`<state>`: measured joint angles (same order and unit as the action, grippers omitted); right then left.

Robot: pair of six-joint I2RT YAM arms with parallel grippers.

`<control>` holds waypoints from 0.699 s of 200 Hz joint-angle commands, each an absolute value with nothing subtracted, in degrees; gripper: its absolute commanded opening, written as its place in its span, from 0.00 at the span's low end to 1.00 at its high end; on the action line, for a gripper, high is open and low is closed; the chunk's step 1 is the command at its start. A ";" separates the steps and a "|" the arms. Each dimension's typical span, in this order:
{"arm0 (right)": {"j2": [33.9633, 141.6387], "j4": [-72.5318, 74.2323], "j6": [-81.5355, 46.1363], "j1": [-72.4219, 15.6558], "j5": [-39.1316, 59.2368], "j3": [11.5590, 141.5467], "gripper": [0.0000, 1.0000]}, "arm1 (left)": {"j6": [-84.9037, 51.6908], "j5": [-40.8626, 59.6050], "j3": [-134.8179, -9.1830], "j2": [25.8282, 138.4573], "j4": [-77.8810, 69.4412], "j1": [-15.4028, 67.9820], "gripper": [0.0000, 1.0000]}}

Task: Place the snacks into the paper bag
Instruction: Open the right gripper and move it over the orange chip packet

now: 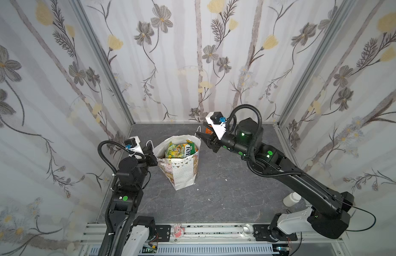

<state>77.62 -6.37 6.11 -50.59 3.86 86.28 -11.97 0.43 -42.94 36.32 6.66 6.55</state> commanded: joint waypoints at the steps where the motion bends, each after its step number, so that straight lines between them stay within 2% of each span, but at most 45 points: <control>1: 74.32 -2.13 0.12 -48.39 2.12 81.30 0.51 | -11.52 -0.41 -43.33 36.32 5.56 6.47 0.07; 43: 66.98 -2.02 -4.06 -42.29 -0.35 71.58 0.54 | -10.83 -0.98 -43.07 35.94 5.89 6.52 0.07; 73: 66.21 -1.68 -10.14 -35.76 2.47 68.22 0.59 | -10.85 -0.89 -43.11 35.77 5.92 6.49 0.07; 110: 76.50 -0.82 -15.01 -23.01 14.65 68.95 0.66 | -11.07 1.58 -43.22 35.85 5.75 6.55 0.08; 125: 82.47 0.56 -15.00 -20.17 18.51 70.35 0.65 | -11.25 1.74 -43.24 35.74 5.78 6.55 0.08; 140: 87.80 2.86 -15.96 -18.08 20.53 71.66 0.67 | -11.55 1.77 -43.02 35.62 5.63 6.51 0.08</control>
<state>82.37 -2.31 -13.45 -20.53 12.88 69.82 -10.94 1.02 -42.94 35.79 6.70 6.55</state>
